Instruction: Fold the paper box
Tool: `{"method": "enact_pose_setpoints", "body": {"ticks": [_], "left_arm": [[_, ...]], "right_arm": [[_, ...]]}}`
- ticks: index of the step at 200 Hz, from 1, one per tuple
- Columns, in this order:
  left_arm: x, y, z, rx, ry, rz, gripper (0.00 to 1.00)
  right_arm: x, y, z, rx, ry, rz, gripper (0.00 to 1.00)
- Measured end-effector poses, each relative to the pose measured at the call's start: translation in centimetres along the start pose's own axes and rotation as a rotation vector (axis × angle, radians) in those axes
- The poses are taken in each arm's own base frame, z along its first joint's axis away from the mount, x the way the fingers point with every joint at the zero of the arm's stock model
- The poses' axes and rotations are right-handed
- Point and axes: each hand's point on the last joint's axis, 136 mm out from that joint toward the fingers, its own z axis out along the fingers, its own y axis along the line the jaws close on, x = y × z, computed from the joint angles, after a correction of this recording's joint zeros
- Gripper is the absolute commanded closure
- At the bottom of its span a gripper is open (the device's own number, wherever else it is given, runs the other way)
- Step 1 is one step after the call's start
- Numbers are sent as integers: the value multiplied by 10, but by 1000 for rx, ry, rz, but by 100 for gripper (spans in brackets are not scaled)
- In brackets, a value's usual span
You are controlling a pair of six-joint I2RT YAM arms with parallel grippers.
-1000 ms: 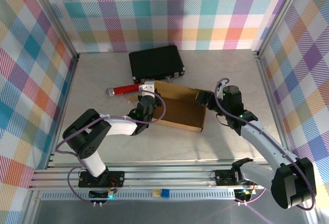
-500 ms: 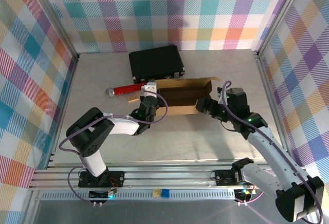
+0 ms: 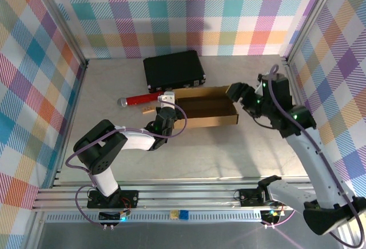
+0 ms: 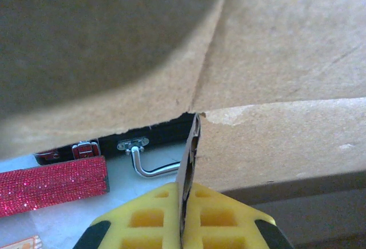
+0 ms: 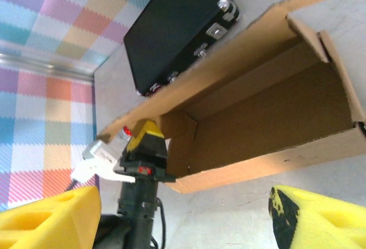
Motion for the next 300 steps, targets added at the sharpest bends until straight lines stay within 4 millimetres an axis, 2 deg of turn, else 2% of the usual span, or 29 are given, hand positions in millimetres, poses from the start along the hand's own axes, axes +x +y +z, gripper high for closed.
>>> {"method": "enact_pose_setpoints", "body": {"ticks": [17,29,86,116,157,187,203,218,251,300], "left_arm": [[0,0,0,0,1,1,100],[0,0,0,0,1,1,100],[0,0,0,0,1,1,100],[1,0,-1,1,1,1,100],[1,0,-1,2,1,1,100],[1,-1,-1,2,1,1,100],[1,-1,-2,2,3,3,100],[0,1,-3,-1,10,10,100],[0,4,-7,-7,30,26,99],[2,6,-15,10,54,40,97]], "right_arm": [[-12,10,5,28,0,96,30],[-13,12,15,36,17,173,32],[6,-8,98,132,157,520,42],[8,-10,121,138,170,598,47],[6,-4,141,104,176,643,60],[14,-18,152,125,181,669,74],[19,-24,156,137,187,685,86],[21,-26,159,136,193,690,93],[17,-19,160,87,179,696,99],[17,-21,165,47,168,693,100]]}}
